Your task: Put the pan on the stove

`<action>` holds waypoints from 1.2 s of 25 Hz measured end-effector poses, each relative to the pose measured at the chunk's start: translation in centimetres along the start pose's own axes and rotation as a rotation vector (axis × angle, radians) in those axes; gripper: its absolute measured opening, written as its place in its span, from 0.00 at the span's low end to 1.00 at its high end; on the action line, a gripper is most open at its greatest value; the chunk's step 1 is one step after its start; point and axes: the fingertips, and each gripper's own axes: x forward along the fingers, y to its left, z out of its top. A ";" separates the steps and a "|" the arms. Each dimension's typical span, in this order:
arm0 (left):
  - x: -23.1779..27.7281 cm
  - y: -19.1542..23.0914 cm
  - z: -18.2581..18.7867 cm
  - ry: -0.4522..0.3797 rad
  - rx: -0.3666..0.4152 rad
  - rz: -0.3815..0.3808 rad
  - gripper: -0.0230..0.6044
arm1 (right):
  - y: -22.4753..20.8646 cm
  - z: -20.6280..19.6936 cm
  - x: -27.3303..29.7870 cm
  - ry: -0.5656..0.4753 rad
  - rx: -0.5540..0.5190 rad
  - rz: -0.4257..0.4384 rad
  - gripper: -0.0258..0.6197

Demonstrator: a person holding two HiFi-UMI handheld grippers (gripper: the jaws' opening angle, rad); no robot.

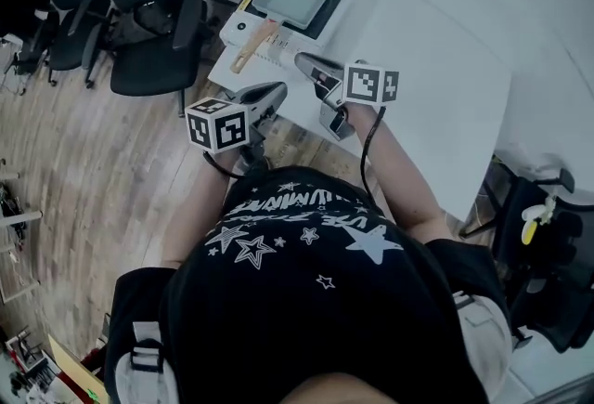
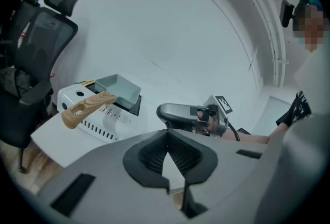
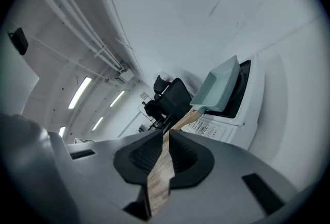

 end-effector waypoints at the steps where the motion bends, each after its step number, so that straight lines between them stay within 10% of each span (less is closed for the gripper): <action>1: -0.2 0.0 0.0 -0.018 -0.001 0.026 0.05 | 0.1 -0.1 -0.3 0.006 -0.027 -0.005 0.09; 30: -1.7 -10.0 -11.8 -0.174 -0.157 0.326 0.05 | 1.2 -9.9 -12.9 0.206 -0.150 0.101 0.05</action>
